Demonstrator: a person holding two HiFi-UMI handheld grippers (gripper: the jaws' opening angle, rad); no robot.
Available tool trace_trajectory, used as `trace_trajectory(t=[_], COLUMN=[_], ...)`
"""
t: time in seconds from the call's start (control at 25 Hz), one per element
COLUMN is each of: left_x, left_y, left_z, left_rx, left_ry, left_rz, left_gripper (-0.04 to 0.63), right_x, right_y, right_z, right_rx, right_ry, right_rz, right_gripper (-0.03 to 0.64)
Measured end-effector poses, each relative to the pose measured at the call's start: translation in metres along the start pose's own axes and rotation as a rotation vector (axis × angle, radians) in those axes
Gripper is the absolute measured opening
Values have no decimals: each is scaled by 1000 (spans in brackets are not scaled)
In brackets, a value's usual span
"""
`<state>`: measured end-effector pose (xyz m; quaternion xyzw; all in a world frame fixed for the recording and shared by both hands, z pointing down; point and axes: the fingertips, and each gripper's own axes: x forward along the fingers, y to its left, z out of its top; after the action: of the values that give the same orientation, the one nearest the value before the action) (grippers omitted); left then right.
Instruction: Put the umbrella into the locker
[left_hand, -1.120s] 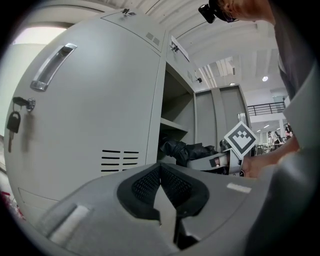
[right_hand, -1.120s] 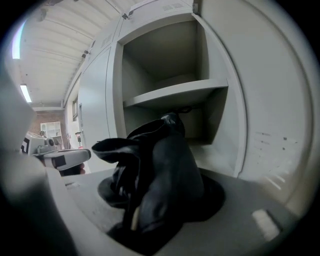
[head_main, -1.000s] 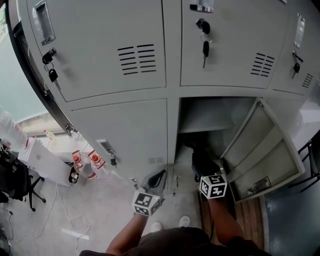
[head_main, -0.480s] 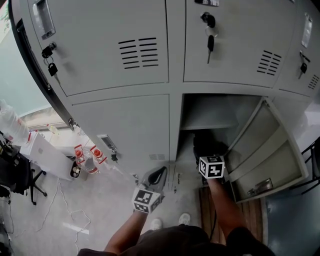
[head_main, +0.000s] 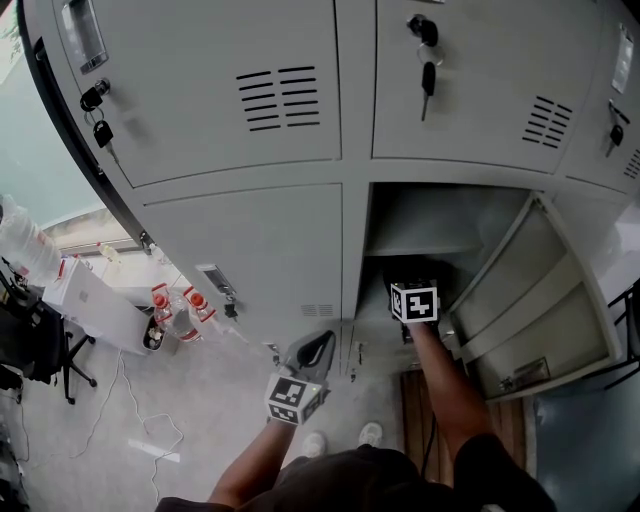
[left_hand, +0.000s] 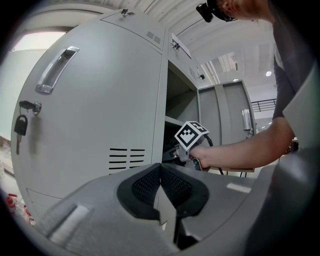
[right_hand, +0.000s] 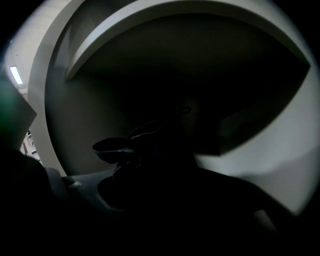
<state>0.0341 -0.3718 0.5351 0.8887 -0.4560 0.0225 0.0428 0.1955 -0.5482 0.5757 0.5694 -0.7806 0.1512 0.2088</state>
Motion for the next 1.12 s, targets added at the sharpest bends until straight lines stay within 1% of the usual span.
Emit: trace_trajectory(t=[0.12, 0.32, 0.48, 0.8, 1.0, 1.12], left_x=[-1, 0, 1, 0, -3, -5], left_y=[4, 4, 5, 7, 10, 10], left_z=[0, 0, 1, -2, -8, -10], left_rx=[5, -6, 4, -3, -11, -17], left_ry=[-9, 3, -10, -5, 4, 8], left_rz=[11, 9, 6, 8, 13, 14], left_gripper=[5, 5, 5, 5, 5, 5], right_x=[11, 24, 29, 36, 37, 33], right_y=[-1, -1, -3, -3, -1, 1], right_z=[-1, -13, -13, -18, -19, -14], right_rx=[1, 4, -3, 2, -7, 8], right_ry=[34, 100, 120, 180, 179, 118], right_rz=[-6, -9, -14, -2, 7, 15], right_gripper=[249, 249, 249, 258, 269, 292])
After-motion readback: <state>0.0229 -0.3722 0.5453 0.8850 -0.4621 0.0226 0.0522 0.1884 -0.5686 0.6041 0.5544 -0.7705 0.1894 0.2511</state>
